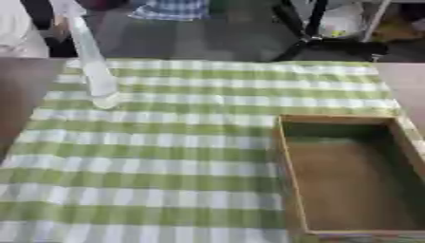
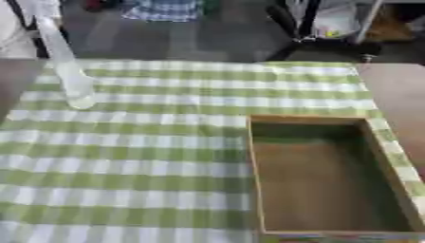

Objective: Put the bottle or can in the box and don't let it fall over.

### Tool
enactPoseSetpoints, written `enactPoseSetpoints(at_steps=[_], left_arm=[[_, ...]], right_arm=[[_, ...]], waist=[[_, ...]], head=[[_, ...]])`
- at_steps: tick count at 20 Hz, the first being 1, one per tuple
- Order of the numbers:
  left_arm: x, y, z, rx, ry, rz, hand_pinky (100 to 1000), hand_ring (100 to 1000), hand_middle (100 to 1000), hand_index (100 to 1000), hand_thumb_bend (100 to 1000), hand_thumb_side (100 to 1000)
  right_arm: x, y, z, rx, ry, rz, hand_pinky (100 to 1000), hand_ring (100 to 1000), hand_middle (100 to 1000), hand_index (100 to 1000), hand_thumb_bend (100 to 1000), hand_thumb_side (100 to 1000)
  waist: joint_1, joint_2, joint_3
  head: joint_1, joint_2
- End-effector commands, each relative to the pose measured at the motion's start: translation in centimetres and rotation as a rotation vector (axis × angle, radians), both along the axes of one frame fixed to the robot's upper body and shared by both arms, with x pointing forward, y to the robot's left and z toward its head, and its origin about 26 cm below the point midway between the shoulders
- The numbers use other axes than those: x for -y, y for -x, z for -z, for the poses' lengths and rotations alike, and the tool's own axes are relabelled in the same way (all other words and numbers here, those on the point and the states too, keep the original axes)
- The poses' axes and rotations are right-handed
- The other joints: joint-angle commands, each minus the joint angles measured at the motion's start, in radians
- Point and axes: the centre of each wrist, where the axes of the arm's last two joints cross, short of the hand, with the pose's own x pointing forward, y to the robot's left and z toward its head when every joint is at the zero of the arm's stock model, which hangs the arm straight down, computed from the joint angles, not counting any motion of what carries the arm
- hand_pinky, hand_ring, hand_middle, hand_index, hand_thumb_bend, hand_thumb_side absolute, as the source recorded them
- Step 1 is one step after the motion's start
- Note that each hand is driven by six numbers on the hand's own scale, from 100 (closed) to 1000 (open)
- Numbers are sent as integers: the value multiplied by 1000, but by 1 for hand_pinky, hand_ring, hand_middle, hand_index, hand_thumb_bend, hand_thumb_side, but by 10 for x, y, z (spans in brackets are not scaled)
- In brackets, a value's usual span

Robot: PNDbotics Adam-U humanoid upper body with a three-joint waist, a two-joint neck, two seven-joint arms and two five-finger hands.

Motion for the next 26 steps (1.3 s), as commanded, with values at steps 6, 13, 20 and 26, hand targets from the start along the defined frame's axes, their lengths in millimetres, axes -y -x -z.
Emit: enactPoseSetpoints(at_steps=[6,13,20,26], left_arm=[[-5,0,-24,26,-67,9,982,943,925,1000,1000,163],[-4,-1,-25,20,-85,19,981,944,928,1000,1000,155],[0,-14,-27,-9,-127,59,983,947,934,1000,1000,162],[5,-29,-29,-38,-174,102,983,950,937,1000,1000,161]], right_arm=[[7,4,-17,-21,16,24,905,1000,1000,1000,100,596],[15,3,-13,-53,-6,43,905,1000,1000,1000,100,598],[14,3,-12,-56,-10,33,905,1000,1000,1000,100,599],[13,1,-12,-62,-12,23,906,1000,1000,1000,100,600]], waist=[[-1,-11,-1],[-5,-11,-2],[-7,-11,-10],[-9,-9,-19]], head=[[1,-7],[9,-4],[16,-9],[21,-15]])
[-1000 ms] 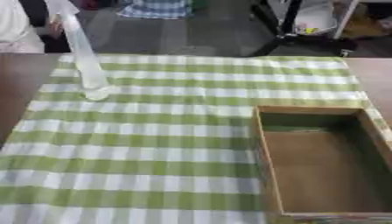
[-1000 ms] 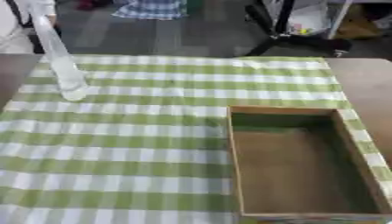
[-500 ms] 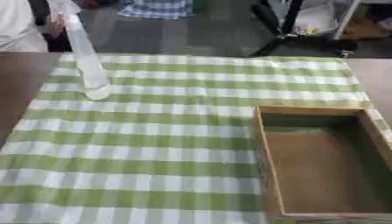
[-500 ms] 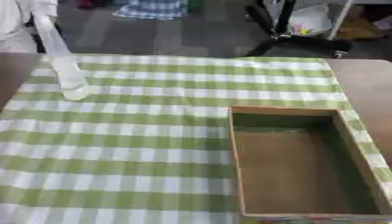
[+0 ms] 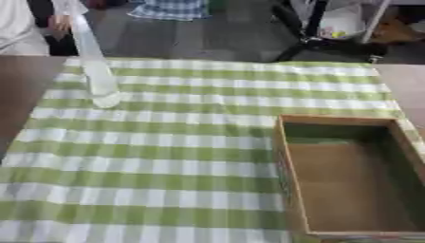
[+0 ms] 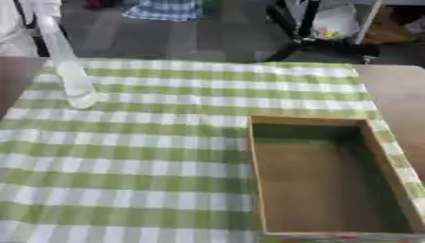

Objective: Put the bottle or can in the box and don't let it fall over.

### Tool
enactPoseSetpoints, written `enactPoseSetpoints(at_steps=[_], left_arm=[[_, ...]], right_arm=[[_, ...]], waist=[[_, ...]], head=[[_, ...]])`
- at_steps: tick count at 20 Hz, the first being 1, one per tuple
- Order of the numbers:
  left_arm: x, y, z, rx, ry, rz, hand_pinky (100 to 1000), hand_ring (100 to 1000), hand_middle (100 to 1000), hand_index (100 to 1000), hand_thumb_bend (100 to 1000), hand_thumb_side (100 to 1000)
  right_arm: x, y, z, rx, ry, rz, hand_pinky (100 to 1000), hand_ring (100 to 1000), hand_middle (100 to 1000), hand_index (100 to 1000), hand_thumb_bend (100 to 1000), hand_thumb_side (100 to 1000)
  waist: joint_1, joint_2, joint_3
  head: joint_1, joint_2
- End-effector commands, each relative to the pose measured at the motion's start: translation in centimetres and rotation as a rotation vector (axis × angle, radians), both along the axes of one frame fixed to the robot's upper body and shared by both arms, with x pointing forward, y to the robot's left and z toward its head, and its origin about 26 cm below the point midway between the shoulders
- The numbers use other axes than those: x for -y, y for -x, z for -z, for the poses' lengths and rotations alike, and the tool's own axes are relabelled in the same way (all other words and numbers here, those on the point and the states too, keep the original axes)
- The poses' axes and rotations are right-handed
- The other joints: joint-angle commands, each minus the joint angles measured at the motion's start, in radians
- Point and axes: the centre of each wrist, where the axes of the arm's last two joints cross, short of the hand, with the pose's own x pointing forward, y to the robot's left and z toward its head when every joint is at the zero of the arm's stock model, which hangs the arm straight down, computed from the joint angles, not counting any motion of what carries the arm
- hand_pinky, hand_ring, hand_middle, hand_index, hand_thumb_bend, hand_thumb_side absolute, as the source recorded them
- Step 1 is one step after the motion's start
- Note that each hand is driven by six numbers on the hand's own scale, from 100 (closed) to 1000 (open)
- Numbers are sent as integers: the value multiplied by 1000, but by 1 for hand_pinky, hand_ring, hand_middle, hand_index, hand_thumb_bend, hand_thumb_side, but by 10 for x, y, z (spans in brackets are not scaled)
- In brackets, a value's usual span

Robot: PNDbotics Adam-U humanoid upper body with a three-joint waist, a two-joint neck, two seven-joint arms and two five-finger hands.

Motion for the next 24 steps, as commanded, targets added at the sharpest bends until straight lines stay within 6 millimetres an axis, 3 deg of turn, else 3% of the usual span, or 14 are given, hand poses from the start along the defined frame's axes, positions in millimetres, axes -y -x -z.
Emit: enactPoseSetpoints(at_steps=[1,5,7,24], left_arm=[[-7,-3,-18,3,-70,3,983,949,937,1000,1000,163],[-3,-12,-20,-3,-91,34,990,955,946,1000,977,170],[0,-16,-20,-5,-97,51,995,1000,952,1000,963,178],[22,-58,-50,14,-67,87,993,1000,938,1000,953,187]], right_arm=[[2,-1,-9,11,30,-9,906,1000,1000,1000,100,600],[2,-2,-9,8,30,-17,906,1000,1000,1000,100,601],[1,-3,-9,6,30,-22,906,1000,1000,1000,100,601],[-1,-5,-8,1,33,-44,909,1000,1000,1000,100,600]], waist=[[2,-12,-3],[3,-10,-7],[3,-9,-10],[2,3,-33]], head=[[5,-16],[8,-23],[11,-25],[39,-47]])
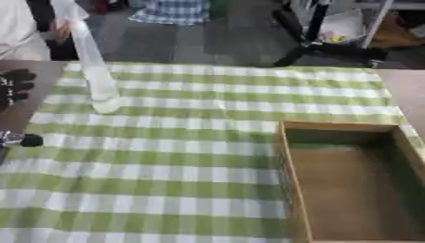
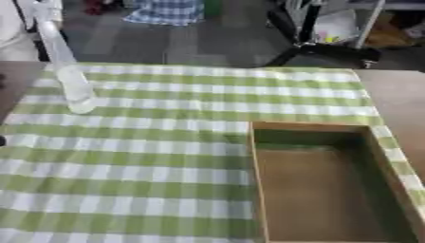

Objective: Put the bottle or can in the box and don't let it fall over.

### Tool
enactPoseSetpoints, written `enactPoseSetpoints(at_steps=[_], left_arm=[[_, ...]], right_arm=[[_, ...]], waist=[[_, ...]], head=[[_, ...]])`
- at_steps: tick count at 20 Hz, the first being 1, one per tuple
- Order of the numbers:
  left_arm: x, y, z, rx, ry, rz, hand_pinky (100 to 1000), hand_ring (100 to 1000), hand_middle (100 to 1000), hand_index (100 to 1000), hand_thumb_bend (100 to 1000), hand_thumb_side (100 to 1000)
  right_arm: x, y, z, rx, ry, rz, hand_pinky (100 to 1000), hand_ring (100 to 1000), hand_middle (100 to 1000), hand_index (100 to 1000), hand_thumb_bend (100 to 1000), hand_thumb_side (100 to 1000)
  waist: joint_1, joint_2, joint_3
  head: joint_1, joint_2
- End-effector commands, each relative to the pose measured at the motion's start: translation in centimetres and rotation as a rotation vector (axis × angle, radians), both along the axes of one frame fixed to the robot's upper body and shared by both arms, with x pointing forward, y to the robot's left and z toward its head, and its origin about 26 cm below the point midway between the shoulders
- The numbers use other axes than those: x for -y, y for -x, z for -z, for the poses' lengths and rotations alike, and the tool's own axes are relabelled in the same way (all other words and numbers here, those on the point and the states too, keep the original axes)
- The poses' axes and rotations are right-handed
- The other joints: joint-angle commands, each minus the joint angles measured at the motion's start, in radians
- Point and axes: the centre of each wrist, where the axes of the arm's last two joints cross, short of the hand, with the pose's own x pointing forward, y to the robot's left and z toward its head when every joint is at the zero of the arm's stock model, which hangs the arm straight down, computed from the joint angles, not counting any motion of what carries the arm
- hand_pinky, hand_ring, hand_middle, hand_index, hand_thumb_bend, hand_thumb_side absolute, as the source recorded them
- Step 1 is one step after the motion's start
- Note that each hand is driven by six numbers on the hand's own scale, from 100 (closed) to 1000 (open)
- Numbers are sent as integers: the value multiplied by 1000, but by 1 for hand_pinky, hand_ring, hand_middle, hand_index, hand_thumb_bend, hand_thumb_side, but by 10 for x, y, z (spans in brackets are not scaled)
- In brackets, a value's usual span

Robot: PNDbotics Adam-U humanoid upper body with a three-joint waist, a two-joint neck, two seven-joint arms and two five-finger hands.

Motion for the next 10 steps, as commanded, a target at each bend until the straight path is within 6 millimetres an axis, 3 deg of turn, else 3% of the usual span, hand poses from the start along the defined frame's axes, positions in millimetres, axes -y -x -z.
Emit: enactPoseSetpoints(at_steps=[1,10], left_arm=[[-1,-4,-15,8,-12,-14,992,1000,934,1000,954,185],[8,-18,-14,-40,25,-29,997,1000,950,1000,955,185]], right_arm=[[1,0,-8,15,24,-8,909,1000,1000,1000,100,600],[0,-2,-8,17,25,-16,910,1000,1000,1000,100,600]], waist=[[3,-10,-4],[2,2,-17]], head=[[8,-18],[18,-34]])
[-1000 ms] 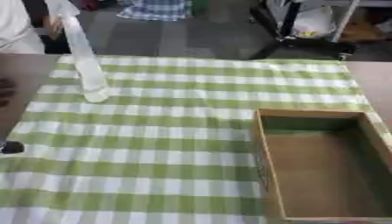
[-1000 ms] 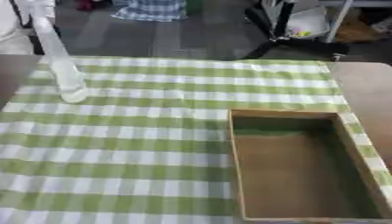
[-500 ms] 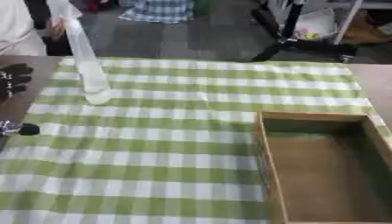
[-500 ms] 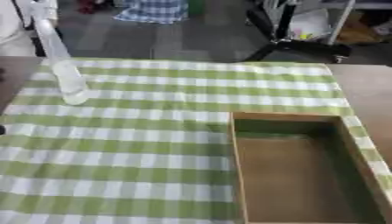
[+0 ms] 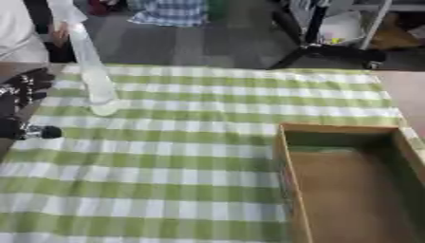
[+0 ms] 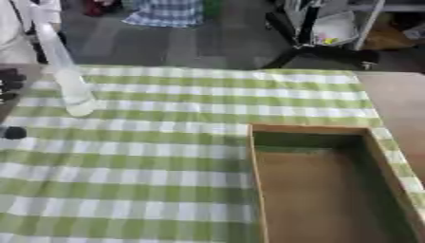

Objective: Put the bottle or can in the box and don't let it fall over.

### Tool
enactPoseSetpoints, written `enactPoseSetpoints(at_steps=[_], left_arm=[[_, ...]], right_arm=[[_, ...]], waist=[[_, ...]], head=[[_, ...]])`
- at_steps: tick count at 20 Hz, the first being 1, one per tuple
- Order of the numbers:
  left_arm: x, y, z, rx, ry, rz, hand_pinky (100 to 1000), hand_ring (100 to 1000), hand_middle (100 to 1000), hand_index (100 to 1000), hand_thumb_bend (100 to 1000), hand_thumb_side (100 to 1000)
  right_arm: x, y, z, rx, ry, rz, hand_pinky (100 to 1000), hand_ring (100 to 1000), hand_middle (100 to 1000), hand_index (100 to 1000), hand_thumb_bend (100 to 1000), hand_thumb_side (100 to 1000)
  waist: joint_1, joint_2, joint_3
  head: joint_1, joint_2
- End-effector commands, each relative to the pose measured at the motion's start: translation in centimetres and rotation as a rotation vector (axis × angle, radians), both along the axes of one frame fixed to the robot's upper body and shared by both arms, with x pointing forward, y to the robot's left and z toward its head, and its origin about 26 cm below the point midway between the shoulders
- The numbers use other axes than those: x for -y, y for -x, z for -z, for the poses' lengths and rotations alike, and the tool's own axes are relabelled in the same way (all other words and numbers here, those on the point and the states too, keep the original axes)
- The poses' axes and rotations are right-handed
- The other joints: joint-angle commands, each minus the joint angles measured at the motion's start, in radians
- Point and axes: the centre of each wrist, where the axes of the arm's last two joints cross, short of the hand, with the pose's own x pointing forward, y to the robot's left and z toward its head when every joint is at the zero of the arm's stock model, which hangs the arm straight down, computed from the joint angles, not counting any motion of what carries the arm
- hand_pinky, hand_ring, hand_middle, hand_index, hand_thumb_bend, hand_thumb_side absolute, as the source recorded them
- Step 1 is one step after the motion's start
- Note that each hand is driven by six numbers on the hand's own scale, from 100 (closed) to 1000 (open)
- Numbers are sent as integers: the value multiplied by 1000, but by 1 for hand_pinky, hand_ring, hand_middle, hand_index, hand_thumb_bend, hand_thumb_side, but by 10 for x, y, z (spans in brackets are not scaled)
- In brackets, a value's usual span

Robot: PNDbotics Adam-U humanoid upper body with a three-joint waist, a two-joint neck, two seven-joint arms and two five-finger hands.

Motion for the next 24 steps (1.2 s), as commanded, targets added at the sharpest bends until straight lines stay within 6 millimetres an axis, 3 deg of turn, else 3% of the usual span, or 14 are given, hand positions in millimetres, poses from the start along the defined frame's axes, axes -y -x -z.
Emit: enactPoseSetpoints(at_steps=[1,24], left_arm=[[-3,-2,-17,22,-12,-17,997,1000,953,1000,954,186],[20,-21,-50,112,73,-43,997,1000,944,1000,964,206]], right_arm=[[2,0,-7,14,24,-5,910,1000,1000,1000,100,600],[-3,-5,-6,22,39,-26,913,1000,1000,1000,100,600]], waist=[[1,-9,-4],[3,35,-36]], head=[[6,-20],[27,-43]])
